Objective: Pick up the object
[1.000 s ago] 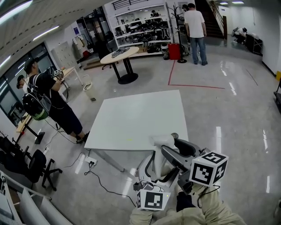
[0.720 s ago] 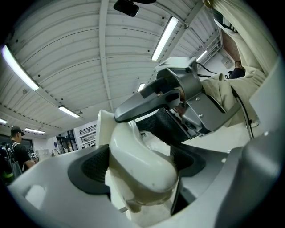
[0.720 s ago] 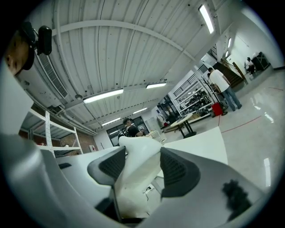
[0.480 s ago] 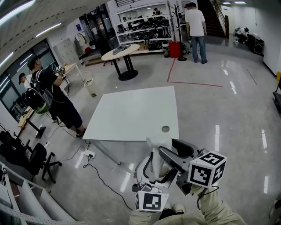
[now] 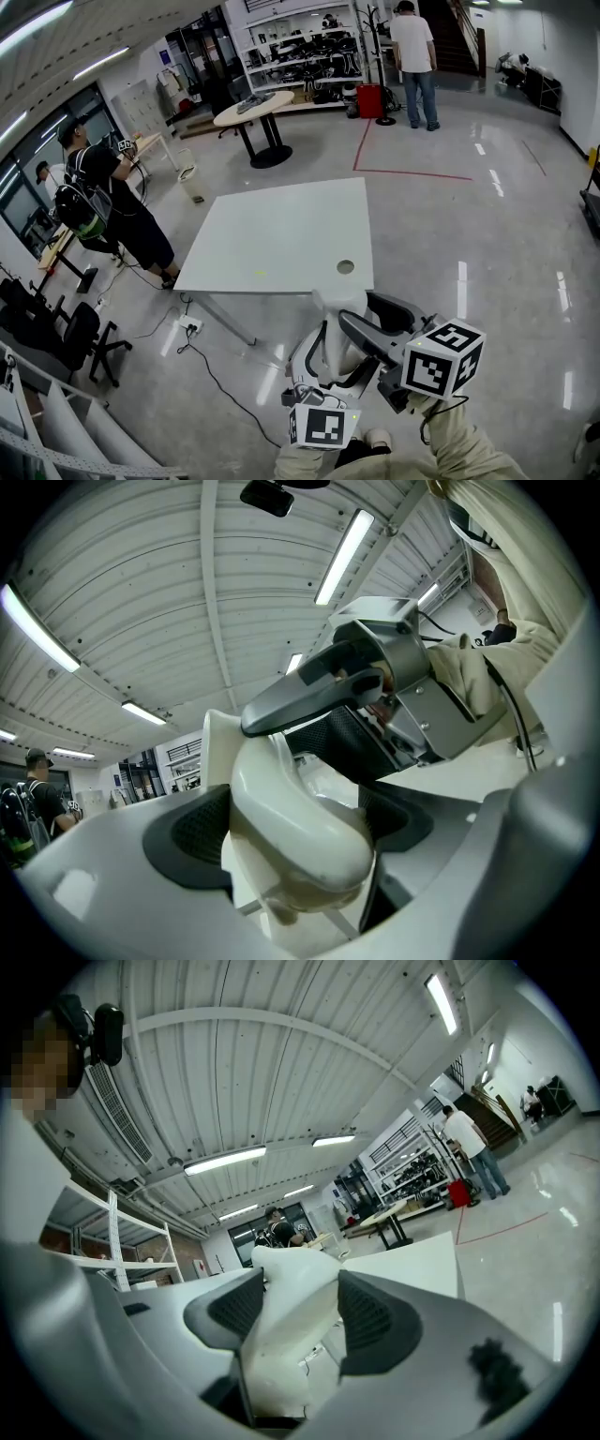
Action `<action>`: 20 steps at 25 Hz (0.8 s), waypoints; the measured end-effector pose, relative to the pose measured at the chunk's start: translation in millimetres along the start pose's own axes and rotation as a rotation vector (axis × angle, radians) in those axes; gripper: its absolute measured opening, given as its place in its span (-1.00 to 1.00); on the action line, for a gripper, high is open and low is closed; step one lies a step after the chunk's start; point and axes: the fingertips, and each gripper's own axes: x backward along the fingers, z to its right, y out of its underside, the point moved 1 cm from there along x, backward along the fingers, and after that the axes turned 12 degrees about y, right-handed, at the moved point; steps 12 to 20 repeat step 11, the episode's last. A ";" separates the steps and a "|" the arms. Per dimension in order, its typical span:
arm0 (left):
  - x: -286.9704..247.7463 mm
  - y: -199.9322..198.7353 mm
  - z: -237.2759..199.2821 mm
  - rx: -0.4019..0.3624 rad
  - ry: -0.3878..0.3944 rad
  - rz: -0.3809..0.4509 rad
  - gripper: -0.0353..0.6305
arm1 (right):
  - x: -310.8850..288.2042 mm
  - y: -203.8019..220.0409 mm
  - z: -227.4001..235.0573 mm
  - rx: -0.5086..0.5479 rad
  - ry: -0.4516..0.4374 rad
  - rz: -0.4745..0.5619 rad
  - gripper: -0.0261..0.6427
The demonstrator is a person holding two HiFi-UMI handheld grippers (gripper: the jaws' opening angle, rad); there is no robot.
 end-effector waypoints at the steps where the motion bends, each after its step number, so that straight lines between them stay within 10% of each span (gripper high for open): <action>1: 1.2 0.3 -1.0 -0.002 -0.001 0.000 0.41 | -0.8 0.3 -1.2 0.000 -0.001 0.001 -0.14; 20: 5.4 3.0 -8.3 0.000 -0.005 -0.002 0.41 | -8.1 0.1 -6.3 -0.005 -0.003 -0.001 -0.14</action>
